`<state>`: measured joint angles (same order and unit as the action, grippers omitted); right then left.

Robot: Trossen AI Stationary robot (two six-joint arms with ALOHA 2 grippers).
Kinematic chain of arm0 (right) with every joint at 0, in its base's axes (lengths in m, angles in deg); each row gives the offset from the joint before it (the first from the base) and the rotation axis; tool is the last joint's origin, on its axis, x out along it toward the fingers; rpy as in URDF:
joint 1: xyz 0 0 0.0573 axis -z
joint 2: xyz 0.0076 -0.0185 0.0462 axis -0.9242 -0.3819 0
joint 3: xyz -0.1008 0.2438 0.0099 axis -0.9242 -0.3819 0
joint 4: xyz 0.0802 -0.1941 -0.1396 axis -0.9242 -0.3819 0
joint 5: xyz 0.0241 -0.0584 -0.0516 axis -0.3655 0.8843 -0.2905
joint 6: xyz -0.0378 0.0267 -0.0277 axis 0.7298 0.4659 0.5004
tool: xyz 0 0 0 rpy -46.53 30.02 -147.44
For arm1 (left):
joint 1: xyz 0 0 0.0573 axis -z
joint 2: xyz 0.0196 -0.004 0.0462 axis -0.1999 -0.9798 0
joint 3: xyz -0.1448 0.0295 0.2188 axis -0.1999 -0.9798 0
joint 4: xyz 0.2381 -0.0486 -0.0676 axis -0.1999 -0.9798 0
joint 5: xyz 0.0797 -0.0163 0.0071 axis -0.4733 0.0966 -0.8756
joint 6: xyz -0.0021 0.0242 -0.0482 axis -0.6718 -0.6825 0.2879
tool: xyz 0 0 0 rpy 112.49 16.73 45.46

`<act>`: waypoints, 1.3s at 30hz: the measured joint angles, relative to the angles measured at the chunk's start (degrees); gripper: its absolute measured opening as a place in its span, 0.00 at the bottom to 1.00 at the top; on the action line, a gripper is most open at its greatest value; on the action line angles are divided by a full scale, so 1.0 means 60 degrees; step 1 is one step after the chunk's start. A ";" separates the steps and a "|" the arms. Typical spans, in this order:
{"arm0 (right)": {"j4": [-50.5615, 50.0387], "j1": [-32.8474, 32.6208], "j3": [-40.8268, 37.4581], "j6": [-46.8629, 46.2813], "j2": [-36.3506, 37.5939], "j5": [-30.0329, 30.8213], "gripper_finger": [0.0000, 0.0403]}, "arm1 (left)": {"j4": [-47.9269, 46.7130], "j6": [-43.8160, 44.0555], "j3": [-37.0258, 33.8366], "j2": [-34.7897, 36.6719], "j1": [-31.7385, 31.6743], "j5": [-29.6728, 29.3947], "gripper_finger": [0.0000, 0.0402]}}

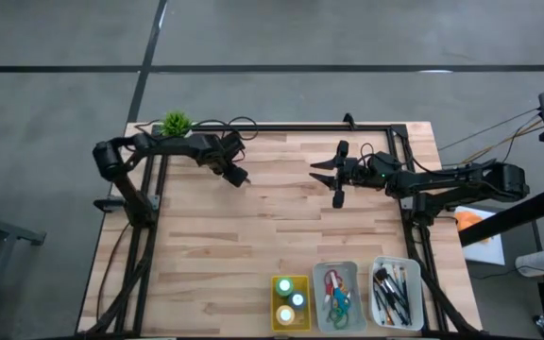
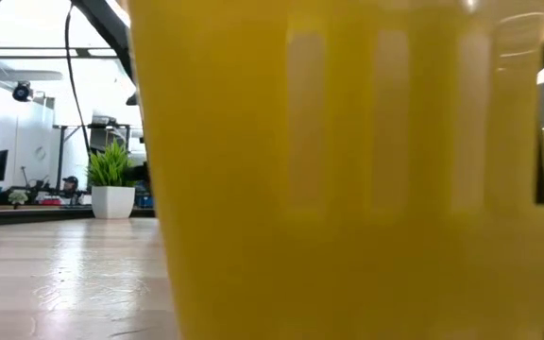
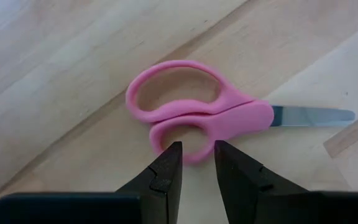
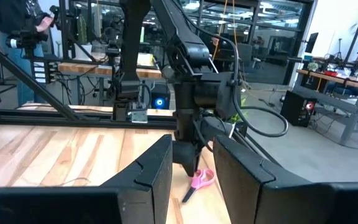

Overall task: Pick & Place Paint Supplies
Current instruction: Put the pink scissors into the gray bin

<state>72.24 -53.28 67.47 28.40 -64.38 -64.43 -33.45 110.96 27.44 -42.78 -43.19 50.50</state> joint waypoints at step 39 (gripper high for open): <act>0.0000 0.0004 0.0000 0.0000 0.0000 0.0000 0.28 | 0.0607 -0.0260 -0.0004 -0.0028 0.0484 0.0812 0.25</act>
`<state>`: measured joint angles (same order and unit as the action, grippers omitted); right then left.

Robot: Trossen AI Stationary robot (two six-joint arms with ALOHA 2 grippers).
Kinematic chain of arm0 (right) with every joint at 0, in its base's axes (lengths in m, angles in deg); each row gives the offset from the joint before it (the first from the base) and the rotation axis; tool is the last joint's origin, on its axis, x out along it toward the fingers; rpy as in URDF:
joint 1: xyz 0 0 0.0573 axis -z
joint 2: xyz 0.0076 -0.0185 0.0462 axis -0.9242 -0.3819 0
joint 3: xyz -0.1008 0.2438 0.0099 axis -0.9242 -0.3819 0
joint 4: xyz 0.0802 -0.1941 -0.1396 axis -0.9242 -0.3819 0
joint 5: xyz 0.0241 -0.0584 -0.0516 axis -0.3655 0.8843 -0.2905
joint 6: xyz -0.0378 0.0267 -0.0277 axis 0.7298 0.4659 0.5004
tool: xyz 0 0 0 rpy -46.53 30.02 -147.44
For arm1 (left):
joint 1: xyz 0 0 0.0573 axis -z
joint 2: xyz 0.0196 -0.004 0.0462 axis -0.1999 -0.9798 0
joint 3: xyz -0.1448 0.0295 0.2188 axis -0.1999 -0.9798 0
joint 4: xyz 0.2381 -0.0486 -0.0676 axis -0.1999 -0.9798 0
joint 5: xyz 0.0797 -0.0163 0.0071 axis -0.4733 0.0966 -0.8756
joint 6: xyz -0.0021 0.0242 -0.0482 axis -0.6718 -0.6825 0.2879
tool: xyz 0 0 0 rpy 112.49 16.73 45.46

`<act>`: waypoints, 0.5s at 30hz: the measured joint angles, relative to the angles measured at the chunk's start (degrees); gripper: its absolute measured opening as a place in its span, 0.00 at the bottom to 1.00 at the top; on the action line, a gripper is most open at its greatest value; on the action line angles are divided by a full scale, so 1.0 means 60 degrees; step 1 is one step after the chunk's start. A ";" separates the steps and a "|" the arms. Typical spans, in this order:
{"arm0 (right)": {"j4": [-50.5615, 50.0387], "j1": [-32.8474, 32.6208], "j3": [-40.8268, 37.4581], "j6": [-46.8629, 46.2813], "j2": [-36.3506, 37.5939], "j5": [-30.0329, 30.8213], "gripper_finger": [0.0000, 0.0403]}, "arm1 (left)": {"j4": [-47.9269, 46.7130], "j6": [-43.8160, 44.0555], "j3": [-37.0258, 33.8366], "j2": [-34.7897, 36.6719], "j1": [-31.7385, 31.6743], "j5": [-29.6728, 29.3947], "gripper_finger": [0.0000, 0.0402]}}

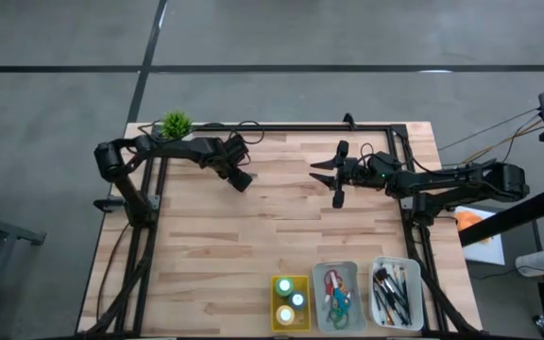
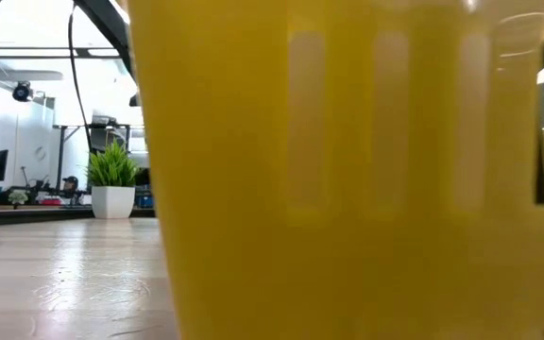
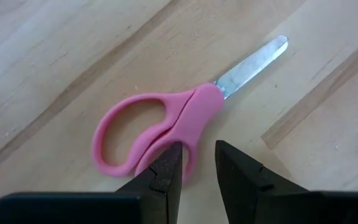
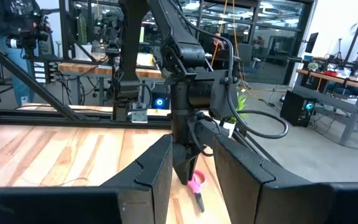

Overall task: Pick & Place Paint Supplies
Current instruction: Put the pink scissors into the gray bin

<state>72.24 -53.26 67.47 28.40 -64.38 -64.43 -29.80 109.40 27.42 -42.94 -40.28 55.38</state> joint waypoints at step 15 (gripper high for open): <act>0.0004 0.0000 -0.0004 0.0000 0.0000 0.0000 0.28 | 0.0179 0.0033 0.0011 -0.0386 0.0011 -0.0103 0.21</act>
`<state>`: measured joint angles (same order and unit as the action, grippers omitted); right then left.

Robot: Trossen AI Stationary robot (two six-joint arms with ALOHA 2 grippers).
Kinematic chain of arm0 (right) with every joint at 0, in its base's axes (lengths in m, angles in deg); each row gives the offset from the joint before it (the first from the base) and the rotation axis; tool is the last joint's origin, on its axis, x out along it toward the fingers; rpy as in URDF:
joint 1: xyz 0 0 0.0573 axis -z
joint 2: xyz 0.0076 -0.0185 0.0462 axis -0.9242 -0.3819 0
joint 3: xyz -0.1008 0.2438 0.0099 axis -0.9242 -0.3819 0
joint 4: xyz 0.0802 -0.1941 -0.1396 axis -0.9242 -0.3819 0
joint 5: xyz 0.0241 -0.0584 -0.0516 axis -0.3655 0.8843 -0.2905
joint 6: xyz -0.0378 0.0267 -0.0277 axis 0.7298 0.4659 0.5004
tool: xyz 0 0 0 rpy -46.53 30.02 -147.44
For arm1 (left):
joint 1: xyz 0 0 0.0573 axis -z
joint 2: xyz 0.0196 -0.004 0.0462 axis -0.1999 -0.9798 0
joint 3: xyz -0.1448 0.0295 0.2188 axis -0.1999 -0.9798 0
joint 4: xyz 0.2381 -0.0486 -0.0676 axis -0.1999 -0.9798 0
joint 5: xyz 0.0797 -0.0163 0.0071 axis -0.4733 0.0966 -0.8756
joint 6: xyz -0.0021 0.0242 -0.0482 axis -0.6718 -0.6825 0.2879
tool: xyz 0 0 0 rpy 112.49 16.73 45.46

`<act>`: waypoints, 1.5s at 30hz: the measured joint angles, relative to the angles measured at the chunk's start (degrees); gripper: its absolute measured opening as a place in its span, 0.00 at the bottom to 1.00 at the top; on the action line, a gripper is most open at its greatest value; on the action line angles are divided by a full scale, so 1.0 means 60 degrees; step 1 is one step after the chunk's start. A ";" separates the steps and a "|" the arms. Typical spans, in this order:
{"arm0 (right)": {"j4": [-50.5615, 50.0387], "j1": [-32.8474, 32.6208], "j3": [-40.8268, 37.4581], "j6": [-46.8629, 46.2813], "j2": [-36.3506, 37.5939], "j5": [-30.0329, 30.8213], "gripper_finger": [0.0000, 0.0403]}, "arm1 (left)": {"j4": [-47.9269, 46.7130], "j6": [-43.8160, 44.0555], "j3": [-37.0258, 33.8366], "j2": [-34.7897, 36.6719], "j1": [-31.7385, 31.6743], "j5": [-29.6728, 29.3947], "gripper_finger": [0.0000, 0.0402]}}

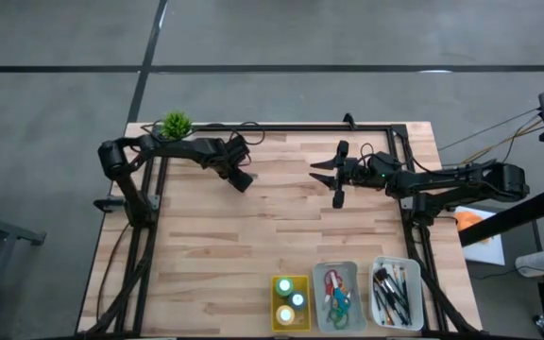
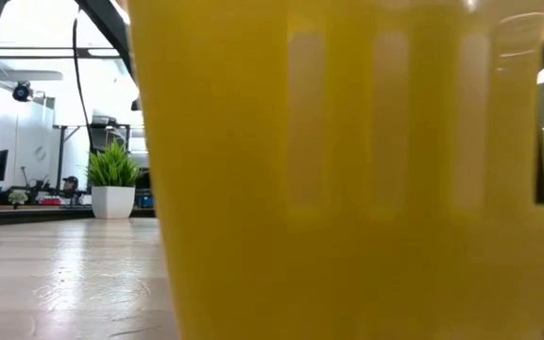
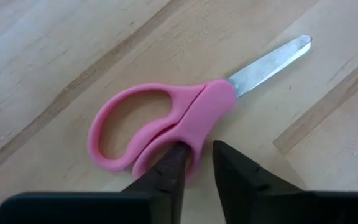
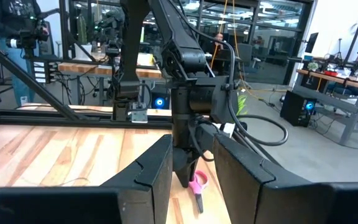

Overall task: Pick & Place Paint Supplies
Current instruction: Put the pink scissors into the gray bin

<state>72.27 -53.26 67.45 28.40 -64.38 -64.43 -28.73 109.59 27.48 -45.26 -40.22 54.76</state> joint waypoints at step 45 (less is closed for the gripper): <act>0.0000 0.0000 0.0000 0.0000 0.0000 0.0004 0.28 | 0.0908 0.0569 0.2019 -0.0040 0.1374 0.0057 0.01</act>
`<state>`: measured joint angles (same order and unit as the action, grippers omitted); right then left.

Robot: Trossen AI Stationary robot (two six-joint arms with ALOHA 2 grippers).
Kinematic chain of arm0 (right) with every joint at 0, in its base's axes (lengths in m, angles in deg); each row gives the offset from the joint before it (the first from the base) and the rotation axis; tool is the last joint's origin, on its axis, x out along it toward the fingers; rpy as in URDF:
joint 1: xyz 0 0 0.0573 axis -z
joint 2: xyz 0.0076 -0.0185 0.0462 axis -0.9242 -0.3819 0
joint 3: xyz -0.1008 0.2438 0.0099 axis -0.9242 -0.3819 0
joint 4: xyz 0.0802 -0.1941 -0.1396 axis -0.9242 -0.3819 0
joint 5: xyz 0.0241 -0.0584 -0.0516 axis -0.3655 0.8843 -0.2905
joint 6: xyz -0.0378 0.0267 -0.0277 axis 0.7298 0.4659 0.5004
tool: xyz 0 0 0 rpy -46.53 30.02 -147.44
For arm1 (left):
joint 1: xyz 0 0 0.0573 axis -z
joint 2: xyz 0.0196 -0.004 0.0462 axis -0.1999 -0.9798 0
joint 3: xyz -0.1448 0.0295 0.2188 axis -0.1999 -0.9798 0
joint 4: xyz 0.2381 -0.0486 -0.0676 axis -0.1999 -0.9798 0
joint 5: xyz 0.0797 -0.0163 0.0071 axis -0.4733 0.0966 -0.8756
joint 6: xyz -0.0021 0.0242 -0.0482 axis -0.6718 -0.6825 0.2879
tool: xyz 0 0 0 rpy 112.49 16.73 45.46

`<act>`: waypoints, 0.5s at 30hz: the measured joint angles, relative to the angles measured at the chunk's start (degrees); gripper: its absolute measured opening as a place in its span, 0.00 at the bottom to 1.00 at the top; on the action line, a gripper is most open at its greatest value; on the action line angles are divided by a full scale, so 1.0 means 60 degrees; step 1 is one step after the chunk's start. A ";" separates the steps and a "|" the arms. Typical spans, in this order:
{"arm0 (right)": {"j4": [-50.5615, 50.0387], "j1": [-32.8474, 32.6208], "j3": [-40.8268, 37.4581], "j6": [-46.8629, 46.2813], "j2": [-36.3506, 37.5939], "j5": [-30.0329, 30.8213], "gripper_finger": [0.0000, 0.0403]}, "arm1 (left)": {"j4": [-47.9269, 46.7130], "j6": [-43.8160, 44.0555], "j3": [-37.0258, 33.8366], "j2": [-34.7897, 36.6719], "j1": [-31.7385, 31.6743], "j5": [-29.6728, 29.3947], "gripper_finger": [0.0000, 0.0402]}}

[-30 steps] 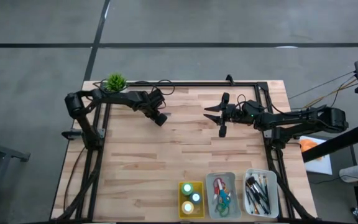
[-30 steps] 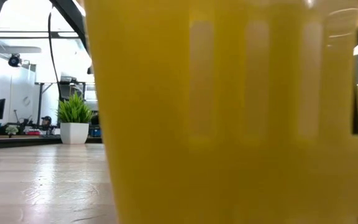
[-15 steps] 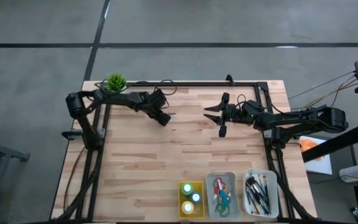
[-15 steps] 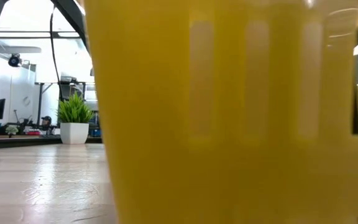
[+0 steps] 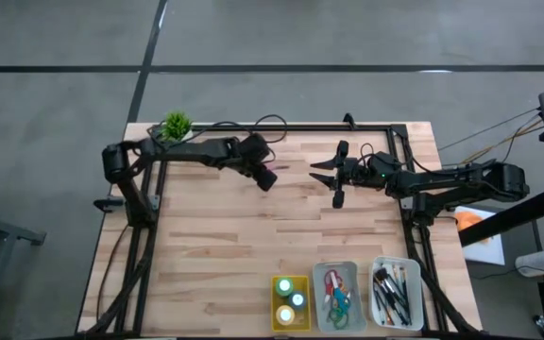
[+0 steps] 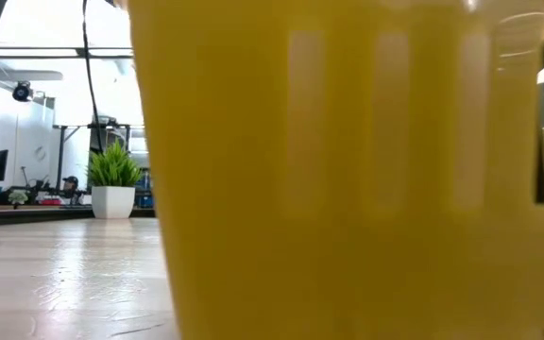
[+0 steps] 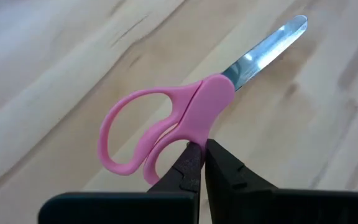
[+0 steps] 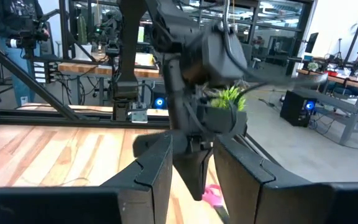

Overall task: Pick & Place Paint Supplies
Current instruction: Put the pink scissors into the gray bin

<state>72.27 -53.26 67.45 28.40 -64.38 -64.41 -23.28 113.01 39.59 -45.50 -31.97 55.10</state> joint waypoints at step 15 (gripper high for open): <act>0.0000 0.0000 0.0000 -0.0002 0.0000 -0.0002 0.28 | 0.0035 -0.0327 0.1094 -0.0004 0.0854 -0.0272 0.01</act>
<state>72.27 -53.26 67.45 28.39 -64.38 -64.42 -23.07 111.05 46.16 -45.52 -26.85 53.47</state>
